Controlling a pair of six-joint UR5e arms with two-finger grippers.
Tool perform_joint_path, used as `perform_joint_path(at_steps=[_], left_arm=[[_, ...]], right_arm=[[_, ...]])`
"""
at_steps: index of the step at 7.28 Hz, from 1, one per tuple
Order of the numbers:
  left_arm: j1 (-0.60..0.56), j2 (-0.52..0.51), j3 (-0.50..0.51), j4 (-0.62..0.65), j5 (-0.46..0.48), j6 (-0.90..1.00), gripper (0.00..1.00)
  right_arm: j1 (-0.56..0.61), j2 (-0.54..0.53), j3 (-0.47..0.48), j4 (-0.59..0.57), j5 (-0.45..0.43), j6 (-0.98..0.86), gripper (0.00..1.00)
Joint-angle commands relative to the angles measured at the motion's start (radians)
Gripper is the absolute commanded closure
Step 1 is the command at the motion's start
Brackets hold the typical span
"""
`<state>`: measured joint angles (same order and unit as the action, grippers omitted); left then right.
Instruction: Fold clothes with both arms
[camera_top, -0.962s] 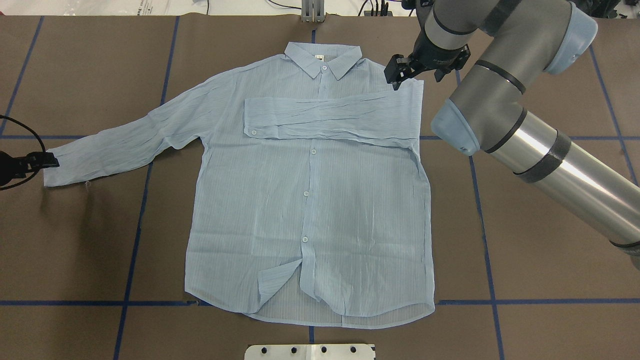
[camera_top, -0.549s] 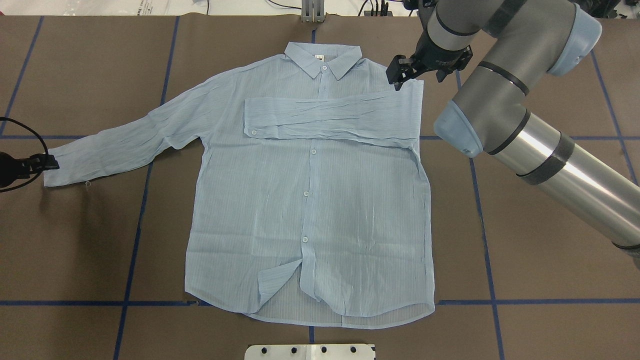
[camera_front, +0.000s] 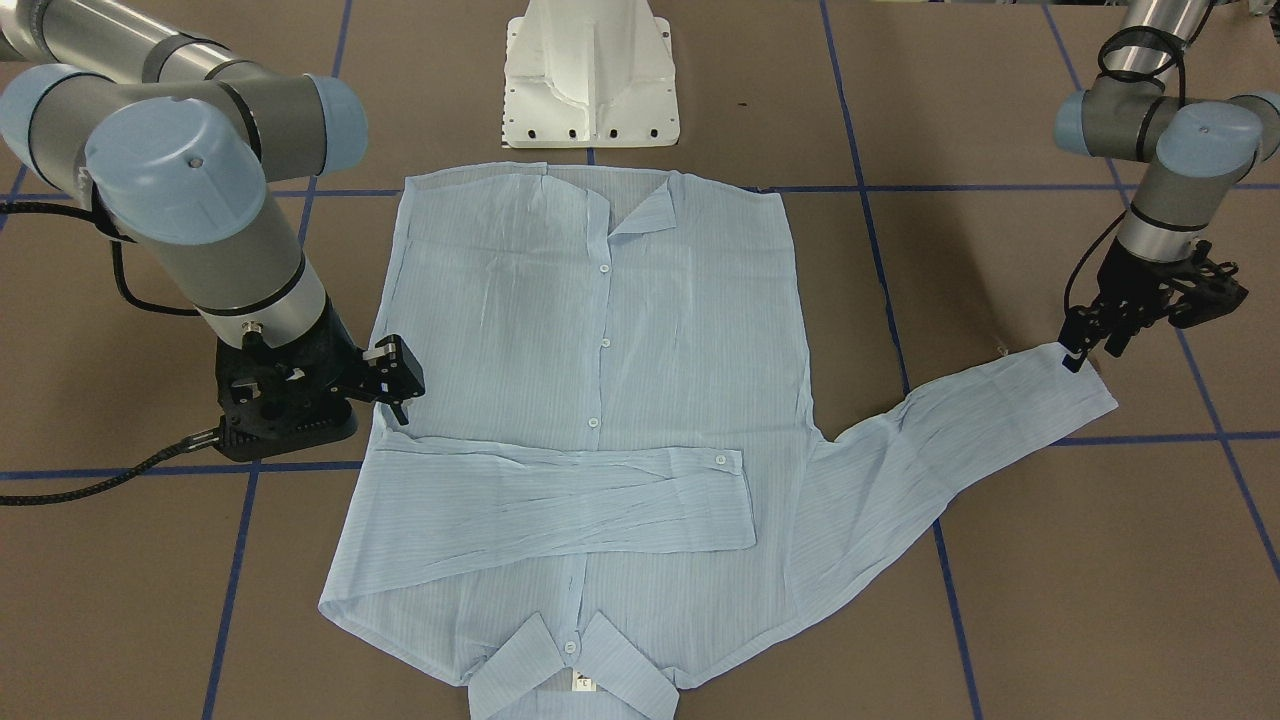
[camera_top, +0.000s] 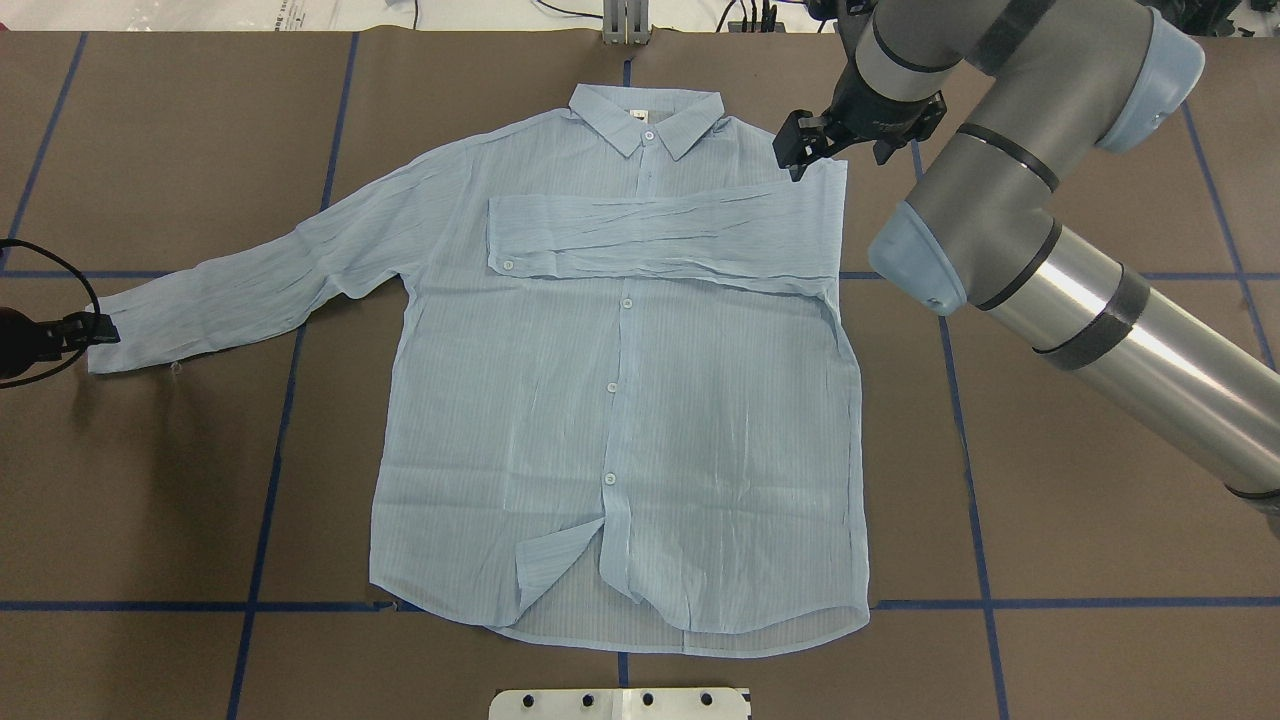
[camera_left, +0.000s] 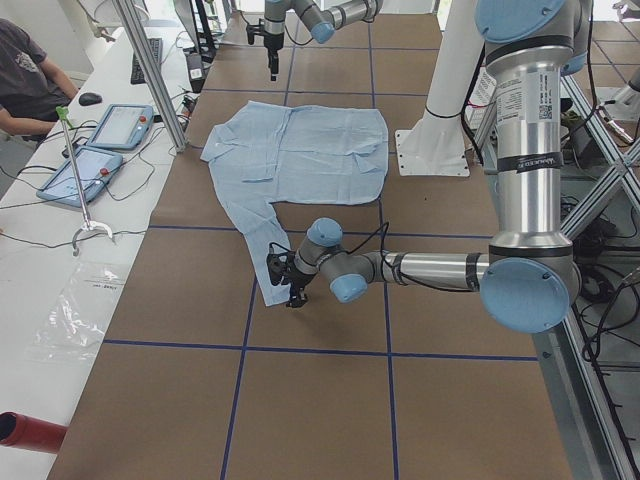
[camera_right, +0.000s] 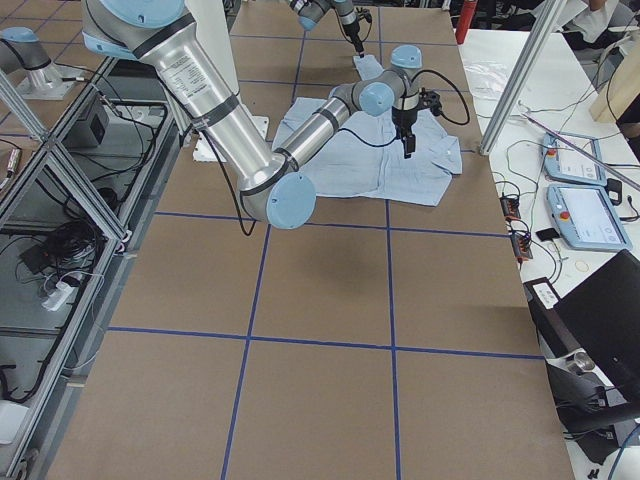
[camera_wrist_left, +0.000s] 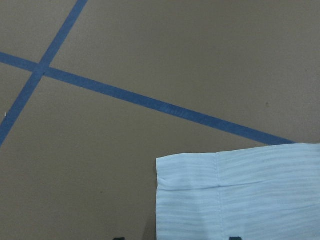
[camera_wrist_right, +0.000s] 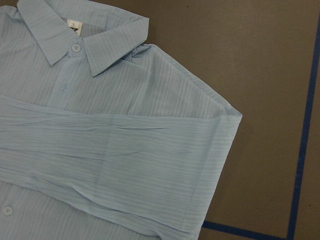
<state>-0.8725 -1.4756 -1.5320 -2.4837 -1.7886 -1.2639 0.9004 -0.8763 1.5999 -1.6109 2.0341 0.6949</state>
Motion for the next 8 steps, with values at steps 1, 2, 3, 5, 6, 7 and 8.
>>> perform_joint_path(at_steps=[1,2,3,5,6,7,8], left_arm=[[0.006,-0.014,0.015,0.002,0.000,0.003,0.26],[0.007,-0.022,0.026,0.002,0.000,0.003,0.27],[0.006,-0.019,0.029,0.000,0.000,0.026,0.28],[0.004,-0.006,0.027,0.000,0.000,0.037,0.30],[0.004,-0.008,0.027,0.000,0.000,0.037,0.32],[0.003,-0.009,0.023,0.000,0.000,0.037,0.32],[0.001,-0.011,0.017,0.000,-0.003,0.038,0.32]], right_arm=[[0.000,-0.001,0.000,0.002,0.000,0.000,0.00],[0.000,-0.006,0.005,0.002,0.000,0.000,0.00],[0.000,-0.006,0.006,0.003,0.000,0.000,0.00],[0.000,-0.006,0.012,0.003,0.000,0.000,0.00],[0.000,-0.009,0.014,0.002,0.000,0.000,0.00],[0.000,-0.009,0.015,0.002,0.000,0.000,0.00],[0.000,-0.010,0.014,0.003,0.000,0.000,0.00]])
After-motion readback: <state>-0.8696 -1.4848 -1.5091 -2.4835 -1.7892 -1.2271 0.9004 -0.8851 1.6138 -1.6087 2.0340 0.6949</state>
